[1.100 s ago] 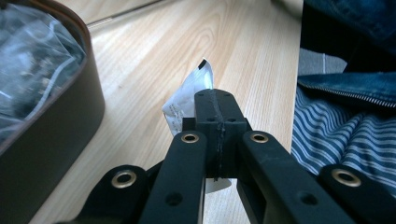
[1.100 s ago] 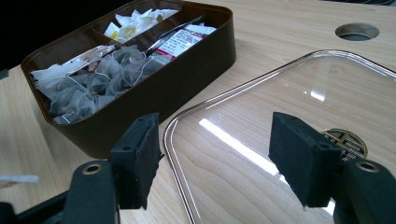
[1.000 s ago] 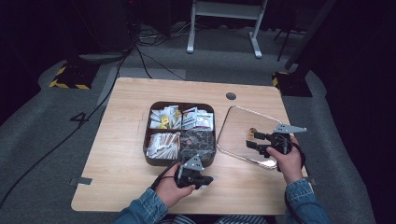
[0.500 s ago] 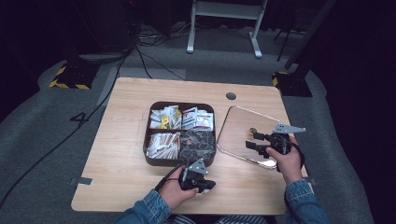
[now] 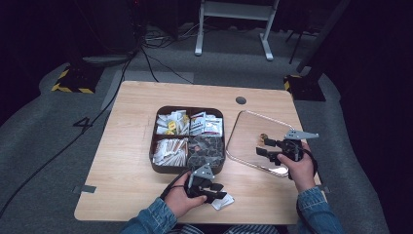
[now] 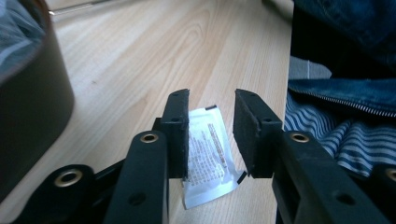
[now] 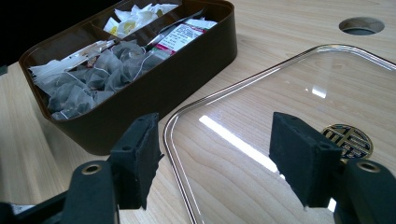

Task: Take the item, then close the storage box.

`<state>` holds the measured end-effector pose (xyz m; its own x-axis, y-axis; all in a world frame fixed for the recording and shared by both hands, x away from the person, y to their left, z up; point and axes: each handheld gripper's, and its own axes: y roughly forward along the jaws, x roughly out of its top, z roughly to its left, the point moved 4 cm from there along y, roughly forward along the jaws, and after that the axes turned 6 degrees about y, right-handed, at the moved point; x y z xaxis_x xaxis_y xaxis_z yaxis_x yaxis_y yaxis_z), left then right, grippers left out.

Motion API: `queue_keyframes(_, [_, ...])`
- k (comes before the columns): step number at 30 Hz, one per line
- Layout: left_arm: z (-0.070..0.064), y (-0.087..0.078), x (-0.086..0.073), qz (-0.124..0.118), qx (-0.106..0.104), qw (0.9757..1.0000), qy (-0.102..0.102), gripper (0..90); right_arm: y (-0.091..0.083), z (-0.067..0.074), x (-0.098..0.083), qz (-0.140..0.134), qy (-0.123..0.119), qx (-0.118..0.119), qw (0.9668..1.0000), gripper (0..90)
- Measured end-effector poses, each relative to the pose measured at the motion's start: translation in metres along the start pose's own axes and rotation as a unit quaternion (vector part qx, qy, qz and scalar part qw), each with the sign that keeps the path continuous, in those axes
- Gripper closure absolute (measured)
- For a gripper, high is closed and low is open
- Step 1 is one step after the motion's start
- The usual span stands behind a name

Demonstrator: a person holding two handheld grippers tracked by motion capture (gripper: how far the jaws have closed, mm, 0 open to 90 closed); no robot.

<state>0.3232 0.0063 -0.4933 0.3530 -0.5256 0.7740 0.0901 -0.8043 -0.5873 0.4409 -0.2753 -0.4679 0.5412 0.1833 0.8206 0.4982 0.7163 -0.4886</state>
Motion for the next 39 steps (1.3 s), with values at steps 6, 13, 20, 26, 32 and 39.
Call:
queue_keyframes(6, [0.002, -0.014, 0.004, -0.019, 0.016, 0.9997, -0.006, 61.1, 0.0, 0.0, 0.0, -0.001, 0.004, 0.002, 1.0, 34.7])
queue_keyframes(13, [0.005, -0.03, 0.008, -0.038, 0.041, 0.9984, -0.012, 58.6, 0.001, -0.001, 0.0, 0.0, 0.002, 0.0, 1.0, 34.6])
queue_keyframes(20, [0.006, -0.045, 0.012, -0.049, 0.057, 0.9972, -0.01, 56.4, 0.003, -0.001, -0.001, 0.001, 0.003, 0.001, 1.0, 34.6])
queue_keyframes(26, [0.01, -0.059, 0.018, -0.062, 0.077, 0.9951, -0.007, 54.1, 0.0, -0.002, -0.005, 0.002, 0.011, -0.004, 0.9999, 34.5])
queue_keyframes(32, [0.015, -0.07, 0.019, -0.066, 0.101, 0.9927, -0.006, 52.4, -0.005, -0.005, -0.007, 0.0, 0.011, -0.012, 0.9999, 34.5])
queue_keyframes(39, [0.024, -0.1, 0.016, -0.087, 0.145, 0.9855, -0.02, 50.0, -0.005, -0.01, -0.001, -0.011, 0.008, -0.031, 0.9994, 33.1])
